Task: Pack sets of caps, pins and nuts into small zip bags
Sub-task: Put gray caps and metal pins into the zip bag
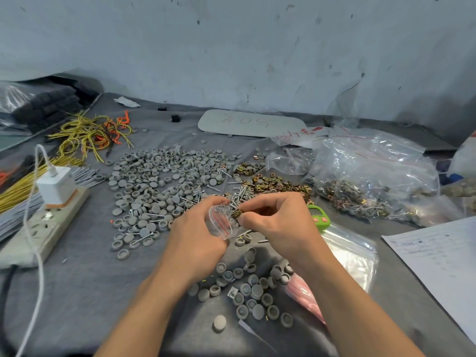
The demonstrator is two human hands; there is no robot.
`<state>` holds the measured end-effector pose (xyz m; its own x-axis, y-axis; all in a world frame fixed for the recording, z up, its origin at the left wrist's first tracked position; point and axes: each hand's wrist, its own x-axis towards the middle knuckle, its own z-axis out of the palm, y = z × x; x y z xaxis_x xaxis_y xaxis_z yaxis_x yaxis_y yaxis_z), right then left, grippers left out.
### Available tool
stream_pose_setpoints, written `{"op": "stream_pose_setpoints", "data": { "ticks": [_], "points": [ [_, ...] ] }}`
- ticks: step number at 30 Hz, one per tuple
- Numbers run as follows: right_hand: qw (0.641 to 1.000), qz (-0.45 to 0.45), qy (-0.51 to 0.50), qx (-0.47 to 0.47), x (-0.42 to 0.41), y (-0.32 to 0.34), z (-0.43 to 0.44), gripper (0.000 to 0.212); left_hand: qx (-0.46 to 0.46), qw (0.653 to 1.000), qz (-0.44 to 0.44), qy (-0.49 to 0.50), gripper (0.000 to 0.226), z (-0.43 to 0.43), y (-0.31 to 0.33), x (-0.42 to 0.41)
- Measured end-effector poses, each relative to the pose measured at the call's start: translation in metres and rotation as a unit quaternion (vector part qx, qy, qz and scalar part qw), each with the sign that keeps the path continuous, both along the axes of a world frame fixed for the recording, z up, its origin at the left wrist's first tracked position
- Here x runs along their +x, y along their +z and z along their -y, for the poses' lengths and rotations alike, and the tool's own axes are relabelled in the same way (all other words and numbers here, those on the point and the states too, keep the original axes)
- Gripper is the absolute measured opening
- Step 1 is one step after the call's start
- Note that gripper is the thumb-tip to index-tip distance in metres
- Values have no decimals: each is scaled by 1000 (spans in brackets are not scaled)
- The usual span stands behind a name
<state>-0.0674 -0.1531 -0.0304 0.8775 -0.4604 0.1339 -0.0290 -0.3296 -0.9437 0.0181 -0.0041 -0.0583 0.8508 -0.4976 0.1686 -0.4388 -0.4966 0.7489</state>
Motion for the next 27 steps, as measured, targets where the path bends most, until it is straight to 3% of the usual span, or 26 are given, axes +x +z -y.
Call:
{"op": "stream_pose_setpoints", "data": {
  "ticks": [18,27],
  "points": [
    [999,3,20,-33,5,-5,-3,37,-19,999,43,-16,69,-2,-5,3],
    [999,2,23,-34,8,-8,-5,32,-9,999,28,-24,74,-3,-2,1]
  ]
}}
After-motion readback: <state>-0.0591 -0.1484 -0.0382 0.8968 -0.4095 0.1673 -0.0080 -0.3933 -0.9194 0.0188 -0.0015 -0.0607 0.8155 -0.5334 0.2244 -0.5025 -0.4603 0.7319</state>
